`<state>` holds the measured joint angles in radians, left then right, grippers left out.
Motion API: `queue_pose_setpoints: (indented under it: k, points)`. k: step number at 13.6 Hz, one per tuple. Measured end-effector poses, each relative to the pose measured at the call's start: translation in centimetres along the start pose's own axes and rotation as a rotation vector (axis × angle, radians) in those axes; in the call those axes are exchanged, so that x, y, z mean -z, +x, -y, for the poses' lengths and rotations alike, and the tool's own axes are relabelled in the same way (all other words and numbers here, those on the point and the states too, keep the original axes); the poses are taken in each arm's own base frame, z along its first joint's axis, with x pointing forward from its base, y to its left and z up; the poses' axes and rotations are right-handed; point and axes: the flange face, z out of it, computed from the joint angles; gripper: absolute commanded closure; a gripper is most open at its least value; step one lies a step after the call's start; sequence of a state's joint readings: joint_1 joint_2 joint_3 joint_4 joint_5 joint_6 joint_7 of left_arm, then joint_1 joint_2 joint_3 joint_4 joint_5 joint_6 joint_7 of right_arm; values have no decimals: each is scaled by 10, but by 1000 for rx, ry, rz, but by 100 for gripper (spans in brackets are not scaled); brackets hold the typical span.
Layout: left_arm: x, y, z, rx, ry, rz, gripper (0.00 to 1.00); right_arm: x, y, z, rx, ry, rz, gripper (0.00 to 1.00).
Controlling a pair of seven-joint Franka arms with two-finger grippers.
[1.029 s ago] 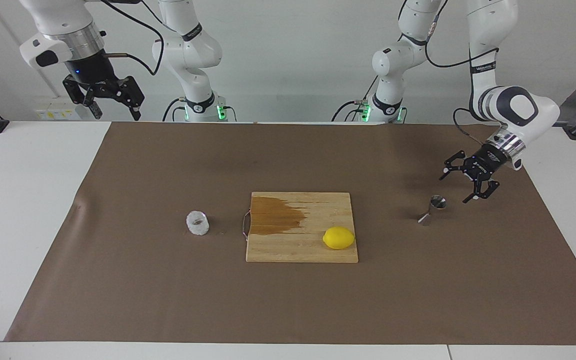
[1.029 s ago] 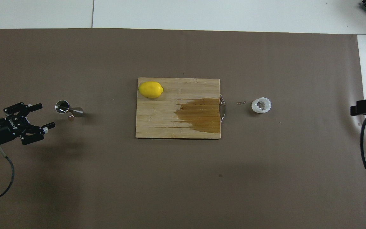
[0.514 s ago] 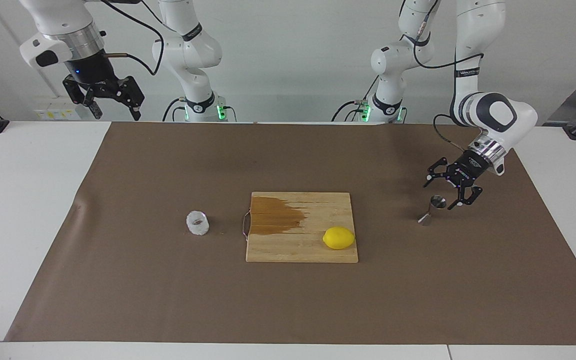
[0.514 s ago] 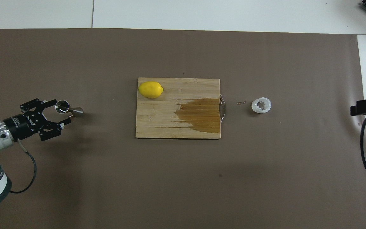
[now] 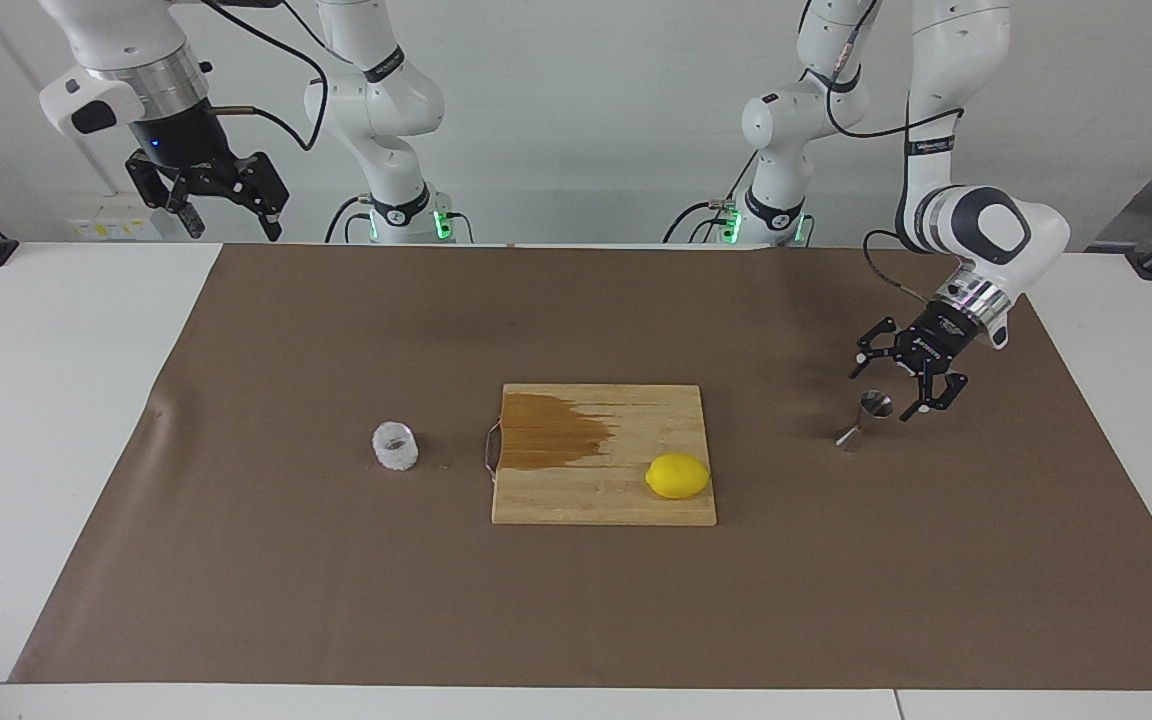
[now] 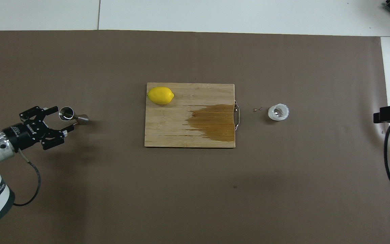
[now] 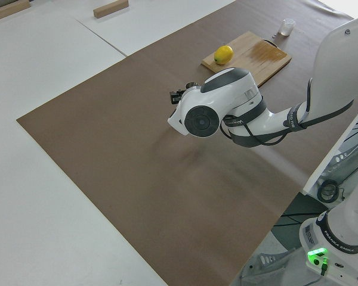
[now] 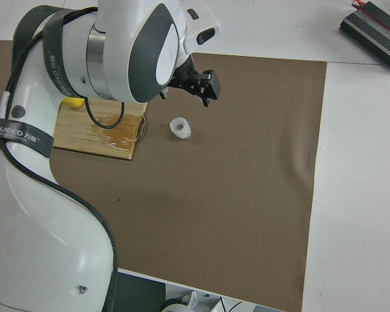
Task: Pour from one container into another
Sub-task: 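Close the left gripper around the small silver cup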
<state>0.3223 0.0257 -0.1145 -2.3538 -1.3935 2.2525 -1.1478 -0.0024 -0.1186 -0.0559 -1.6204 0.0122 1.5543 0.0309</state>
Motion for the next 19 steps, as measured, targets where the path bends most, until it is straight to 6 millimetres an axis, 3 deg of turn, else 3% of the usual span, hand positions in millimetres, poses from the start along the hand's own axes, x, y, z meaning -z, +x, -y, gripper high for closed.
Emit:
queue_pose_setpoints:
  k: [1,4,9,12,14,15,16,19]
  points:
    - [0,0,0,1,-3,0,1,0,0,0,0,0,0,0]
    - [-1,0,1,2,-6,-1,24,0,0,0,0,0,0,0]
    - [-2,3,2,10,-9,0,47,0,0,0,0,0,0,0]
    - [-2,3,2,11,-9,1,72,0,0,0,0,0,0,0]
    - [-2,4,2,11,-9,0,80,0,0,0,0,0,0,0]
    - [-2,4,2,11,-9,0,93,0,0,0,0,0,0,0]
    - [-2,4,2,11,-9,0,100,0,0,0,0,0,0,0]
    - [-2,4,2,11,-6,2,100,0,0,0,0,0,0,0]
